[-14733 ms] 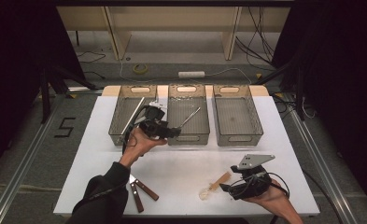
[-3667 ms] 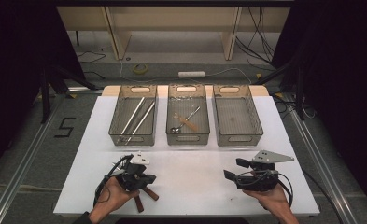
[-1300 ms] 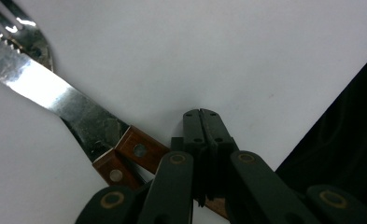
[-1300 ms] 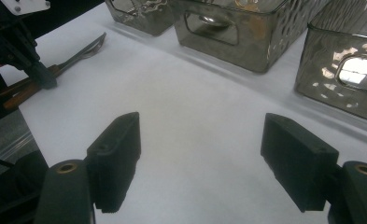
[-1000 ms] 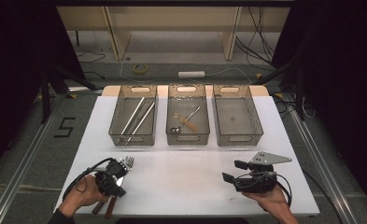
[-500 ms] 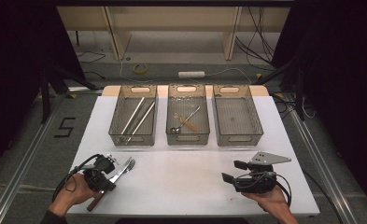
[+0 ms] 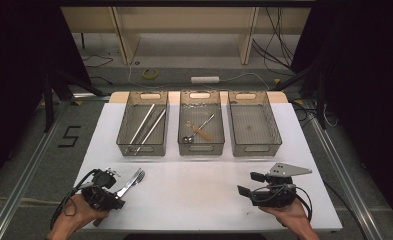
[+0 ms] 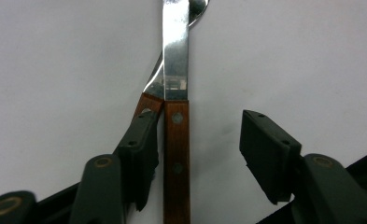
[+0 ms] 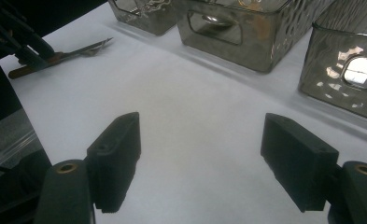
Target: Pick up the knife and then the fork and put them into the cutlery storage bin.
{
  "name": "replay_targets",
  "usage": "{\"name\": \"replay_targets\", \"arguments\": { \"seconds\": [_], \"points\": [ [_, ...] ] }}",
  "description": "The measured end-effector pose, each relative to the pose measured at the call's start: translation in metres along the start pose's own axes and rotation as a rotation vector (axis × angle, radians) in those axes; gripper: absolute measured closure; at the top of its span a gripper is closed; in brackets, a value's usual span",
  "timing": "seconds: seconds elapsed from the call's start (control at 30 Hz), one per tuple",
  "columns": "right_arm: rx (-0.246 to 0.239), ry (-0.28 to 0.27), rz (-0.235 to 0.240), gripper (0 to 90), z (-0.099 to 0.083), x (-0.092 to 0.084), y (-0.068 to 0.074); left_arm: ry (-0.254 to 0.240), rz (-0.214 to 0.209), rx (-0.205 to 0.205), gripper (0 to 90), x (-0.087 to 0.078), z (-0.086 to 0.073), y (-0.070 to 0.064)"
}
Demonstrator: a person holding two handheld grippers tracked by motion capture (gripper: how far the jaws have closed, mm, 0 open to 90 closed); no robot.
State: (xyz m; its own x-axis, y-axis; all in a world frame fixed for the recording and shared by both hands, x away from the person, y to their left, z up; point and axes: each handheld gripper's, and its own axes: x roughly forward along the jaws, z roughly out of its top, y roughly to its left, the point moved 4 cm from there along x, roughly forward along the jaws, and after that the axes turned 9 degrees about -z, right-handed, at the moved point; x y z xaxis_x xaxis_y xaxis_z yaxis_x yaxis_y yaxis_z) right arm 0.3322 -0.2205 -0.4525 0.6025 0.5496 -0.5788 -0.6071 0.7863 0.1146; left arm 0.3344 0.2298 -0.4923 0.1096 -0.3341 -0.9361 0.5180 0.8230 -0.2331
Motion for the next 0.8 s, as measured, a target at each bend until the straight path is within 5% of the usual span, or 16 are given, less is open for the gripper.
{"name": "replay_targets", "arguments": {
  "seconds": [0.8],
  "points": [
    [-0.002, -0.002, 0.001, 29.6, 0.001, -0.001, 0.001, 0.039, 0.039, 0.002, 66.6, 0.005, -0.013, 0.005]
  ]
}}
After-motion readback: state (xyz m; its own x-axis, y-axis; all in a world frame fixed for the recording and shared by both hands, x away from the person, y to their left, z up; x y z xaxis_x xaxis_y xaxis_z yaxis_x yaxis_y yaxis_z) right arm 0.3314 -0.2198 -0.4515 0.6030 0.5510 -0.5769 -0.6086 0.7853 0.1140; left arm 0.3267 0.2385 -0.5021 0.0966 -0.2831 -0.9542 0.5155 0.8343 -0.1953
